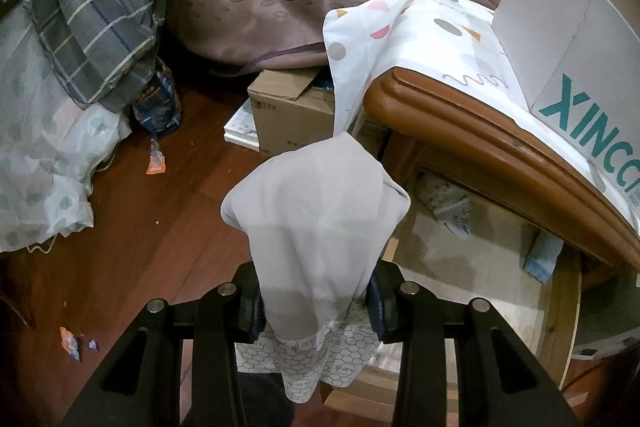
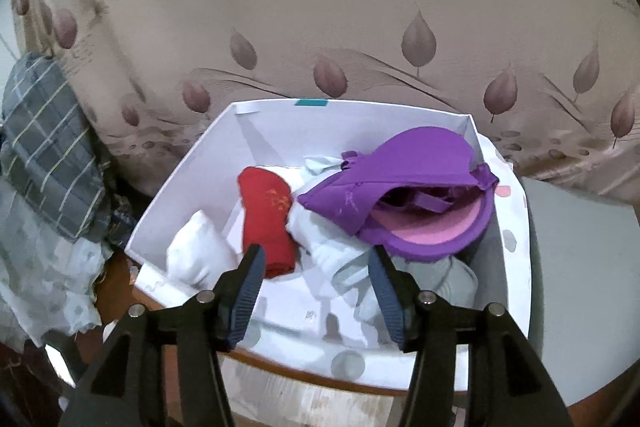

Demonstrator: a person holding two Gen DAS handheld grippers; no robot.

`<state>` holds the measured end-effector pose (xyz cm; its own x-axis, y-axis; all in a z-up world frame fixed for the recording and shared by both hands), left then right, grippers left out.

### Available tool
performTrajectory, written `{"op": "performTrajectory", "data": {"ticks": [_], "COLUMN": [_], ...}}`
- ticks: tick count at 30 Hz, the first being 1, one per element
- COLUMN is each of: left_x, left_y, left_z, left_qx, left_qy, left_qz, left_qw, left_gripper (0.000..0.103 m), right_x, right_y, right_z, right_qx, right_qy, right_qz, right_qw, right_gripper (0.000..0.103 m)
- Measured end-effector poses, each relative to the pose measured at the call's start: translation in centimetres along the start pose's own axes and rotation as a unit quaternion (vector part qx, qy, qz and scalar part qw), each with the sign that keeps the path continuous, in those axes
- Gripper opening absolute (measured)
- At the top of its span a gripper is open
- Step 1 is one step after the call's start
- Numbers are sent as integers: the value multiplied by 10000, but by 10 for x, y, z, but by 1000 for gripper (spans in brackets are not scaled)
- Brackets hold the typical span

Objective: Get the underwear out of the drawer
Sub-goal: 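Carry the purple bra into the shoe box and open the right gripper, then drop the patterned cloth in the box from the left while the right returns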

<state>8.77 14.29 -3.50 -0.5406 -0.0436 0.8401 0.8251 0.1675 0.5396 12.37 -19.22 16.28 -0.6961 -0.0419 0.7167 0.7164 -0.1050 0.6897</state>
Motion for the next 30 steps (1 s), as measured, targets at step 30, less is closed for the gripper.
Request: {"op": "performTrajectory", "data": {"ticks": [30], "left_x": [51], "left_y": [14], "left_z": [-27], "left_qx": [-381], "left_qy": [-36], "left_qz": [-746], "left_qw": [9965], "left_gripper": [36], "right_x": [-34], "right_y": [-226], "right_z": [-102], "right_qx": [359], "right_qy": [-1477], "right_qz": [-514], "right_qw": [9870], "right_gripper": [55]}}
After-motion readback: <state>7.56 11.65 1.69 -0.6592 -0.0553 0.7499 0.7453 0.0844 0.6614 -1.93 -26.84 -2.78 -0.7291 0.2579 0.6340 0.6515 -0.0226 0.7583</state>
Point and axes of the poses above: each gripper's, at about its wrist camera, not at the fingertips, and x roughly against the way its jaws point, z to its left, y to its top, the point moved 7 cm from there along -x, roughly the way its jaws point
